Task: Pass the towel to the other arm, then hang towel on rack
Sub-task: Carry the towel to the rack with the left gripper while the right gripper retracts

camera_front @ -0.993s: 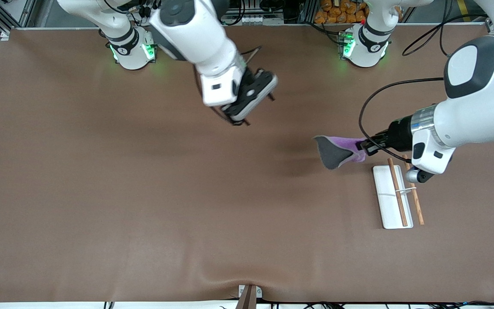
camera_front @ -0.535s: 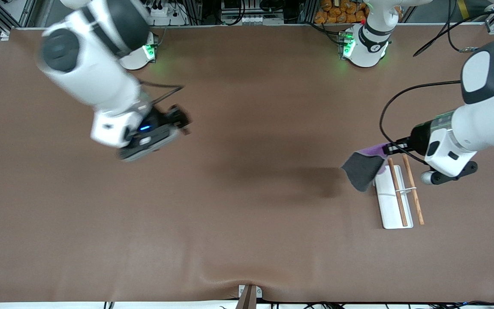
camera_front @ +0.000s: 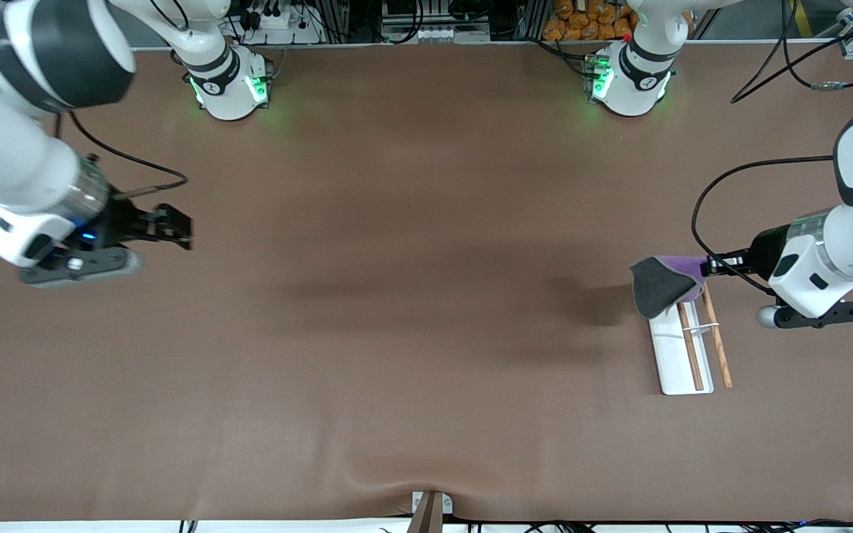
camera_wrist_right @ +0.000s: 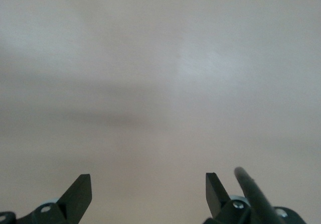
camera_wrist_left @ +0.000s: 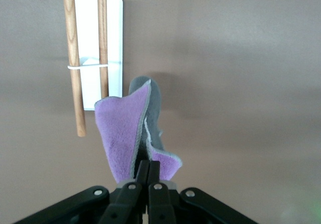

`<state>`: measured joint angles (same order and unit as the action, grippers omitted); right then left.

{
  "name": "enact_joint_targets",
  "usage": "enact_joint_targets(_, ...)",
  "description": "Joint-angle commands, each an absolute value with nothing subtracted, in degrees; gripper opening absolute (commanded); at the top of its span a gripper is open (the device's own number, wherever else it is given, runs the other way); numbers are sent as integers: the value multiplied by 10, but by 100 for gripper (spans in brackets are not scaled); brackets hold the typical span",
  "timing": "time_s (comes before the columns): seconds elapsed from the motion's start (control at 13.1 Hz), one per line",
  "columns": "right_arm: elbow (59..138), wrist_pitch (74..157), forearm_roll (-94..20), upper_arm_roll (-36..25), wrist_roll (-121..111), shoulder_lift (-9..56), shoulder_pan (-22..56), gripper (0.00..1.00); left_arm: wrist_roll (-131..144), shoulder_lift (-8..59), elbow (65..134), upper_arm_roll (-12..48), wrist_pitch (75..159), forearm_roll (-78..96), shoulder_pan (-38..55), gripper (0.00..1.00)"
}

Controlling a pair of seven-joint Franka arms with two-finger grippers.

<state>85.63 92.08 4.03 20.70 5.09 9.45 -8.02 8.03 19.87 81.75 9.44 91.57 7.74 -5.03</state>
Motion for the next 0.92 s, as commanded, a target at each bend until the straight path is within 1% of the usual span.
enact_joint_targets(0.0, 917, 903, 42, 165, 46, 31, -63, 100, 69, 200, 814, 100, 932, 68, -55, 0)
enact_joint_targets(0.23, 917, 879, 34, 79, -69, 15, -56, 100, 68, 204, 814, 100, 965, 68, -55, 0)
enact_joint_targets(0.38, 916, 849, 11, 55, -82, -5, -56, 100, 61, 213, 815, 100, 976, 69, -57, 0)
enact_joint_targets(0.46, 912, 835, -3, 38, -82, -5, -56, 100, 54, 218, 815, 100, 976, 69, -59, 0)
enact_joint_targets(0.61, 911, 833, -11, 19, -78, -9, -55, 100, 43, 224, 815, 100, 986, 71, -66, 0)
enact_joint_targets(0.84, 907, 838, -11, 14, -65, -8, -60, 100, 42, 232, 815, 100, 998, 72, -67, 0)
